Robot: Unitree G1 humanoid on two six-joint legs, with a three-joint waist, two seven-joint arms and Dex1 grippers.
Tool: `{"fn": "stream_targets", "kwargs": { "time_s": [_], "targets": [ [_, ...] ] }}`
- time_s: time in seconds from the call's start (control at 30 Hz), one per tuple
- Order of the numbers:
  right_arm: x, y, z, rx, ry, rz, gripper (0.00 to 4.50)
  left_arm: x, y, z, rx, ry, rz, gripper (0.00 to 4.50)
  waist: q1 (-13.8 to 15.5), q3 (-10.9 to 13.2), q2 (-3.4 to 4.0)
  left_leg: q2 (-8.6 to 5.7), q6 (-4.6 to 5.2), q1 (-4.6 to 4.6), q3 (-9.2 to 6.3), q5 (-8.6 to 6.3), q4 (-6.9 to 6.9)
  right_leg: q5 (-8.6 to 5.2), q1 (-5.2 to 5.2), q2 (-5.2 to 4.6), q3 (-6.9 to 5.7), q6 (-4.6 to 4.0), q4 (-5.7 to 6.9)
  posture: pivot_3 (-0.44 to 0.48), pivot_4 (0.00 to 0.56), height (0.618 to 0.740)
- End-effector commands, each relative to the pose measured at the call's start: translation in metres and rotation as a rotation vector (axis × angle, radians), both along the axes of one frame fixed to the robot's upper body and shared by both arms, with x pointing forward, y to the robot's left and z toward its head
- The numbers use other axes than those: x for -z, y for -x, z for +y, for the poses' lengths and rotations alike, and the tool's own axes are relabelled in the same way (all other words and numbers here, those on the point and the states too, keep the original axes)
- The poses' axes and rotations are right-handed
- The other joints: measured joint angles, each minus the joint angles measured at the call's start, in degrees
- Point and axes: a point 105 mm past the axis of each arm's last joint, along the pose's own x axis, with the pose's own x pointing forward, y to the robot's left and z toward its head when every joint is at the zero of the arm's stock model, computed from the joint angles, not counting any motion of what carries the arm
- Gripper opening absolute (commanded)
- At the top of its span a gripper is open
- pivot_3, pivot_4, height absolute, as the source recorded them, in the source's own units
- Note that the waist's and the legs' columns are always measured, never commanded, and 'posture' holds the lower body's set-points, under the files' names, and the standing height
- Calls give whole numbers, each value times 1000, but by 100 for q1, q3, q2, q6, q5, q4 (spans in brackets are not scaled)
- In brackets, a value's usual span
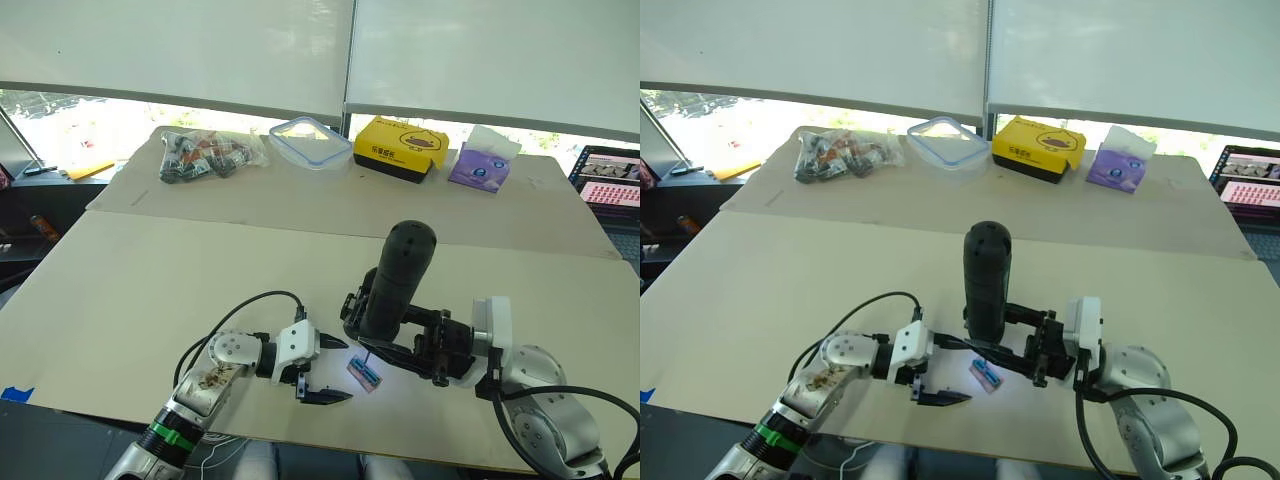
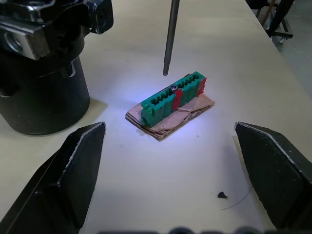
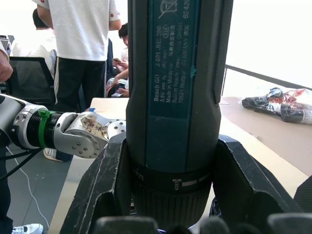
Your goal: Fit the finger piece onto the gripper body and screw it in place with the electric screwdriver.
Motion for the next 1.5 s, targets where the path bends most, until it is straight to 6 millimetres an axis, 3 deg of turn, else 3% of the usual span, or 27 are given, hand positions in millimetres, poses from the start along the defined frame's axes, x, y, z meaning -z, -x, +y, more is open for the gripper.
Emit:
{"fn": "stream_targets", "kwargs": {
  "time_s": [0.03, 0.6, 1.5],
  "targets": [
    [-10, 5, 2, -20, -17, -42, 1903, 10, 11, -6, 30, -10, 45, 4472, 0, 0, 0, 0, 0, 0, 0, 0, 0, 0, 0, 0, 0, 0, 0, 0, 150, 740],
    [-4, 5, 3, -22, -7, -19, 1903, 22, 12, -4, 24, -18, 51, 4472, 2, -5, 4, 0, 0, 7, 0, 0, 0, 0, 6, 0, 0, 0, 0, 0, 150, 740],
    [0, 1, 3, -6, -5, -9, 1903, 20, 11, -5, 19, -15, 50, 4472, 3, -18, 15, 0, 0, 12, 1, 0, 1, 0, 9, 0, 1, 0, 0, 0, 150, 740]
  ]
}}
